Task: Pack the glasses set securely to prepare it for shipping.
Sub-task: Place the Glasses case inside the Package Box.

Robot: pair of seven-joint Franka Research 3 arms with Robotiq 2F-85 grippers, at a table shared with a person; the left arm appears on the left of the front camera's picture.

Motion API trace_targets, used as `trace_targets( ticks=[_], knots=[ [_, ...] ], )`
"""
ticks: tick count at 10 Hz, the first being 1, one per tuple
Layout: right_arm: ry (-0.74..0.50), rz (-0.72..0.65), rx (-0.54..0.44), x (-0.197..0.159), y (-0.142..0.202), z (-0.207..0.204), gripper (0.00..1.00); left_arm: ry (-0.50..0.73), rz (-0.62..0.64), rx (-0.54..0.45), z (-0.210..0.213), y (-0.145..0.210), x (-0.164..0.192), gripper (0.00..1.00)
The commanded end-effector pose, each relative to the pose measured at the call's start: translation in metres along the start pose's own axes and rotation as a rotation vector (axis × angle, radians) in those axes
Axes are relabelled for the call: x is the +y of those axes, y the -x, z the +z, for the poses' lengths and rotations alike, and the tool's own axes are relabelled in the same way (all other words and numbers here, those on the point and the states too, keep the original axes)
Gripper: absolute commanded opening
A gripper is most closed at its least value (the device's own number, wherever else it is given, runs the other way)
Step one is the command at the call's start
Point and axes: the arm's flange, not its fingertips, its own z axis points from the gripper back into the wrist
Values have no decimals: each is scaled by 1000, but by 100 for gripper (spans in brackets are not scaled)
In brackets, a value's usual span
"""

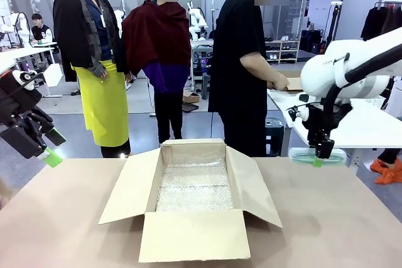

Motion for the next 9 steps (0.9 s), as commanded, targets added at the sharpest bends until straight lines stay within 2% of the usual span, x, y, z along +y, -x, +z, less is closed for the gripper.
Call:
trace_targets(
  ticks=[1, 2, 4, 5, 7, 9],
  knots=[
    [-9, 27, 32, -1, -30, 23, 39, 8, -18, -6, 3, 2, 1, 100],
    [-20, 21, 40, -1, -56, 35, 39, 8, -18, -6, 3, 2, 1, 100],
    [-5, 79, 61, 8, -130, 55, 39, 8, -18, -6, 3, 2, 1, 100],
    [30, 128, 73, 8, -172, 54, 39, 8, -18, -6, 3, 2, 1, 100],
    [-13, 131, 68, 3, -231, 43, 39, 8, -18, -6, 3, 2, 1, 100],
    [-35, 201, 57, 6, -296, 32, 39, 8, -18, -6, 3, 2, 1, 100]
  ],
)
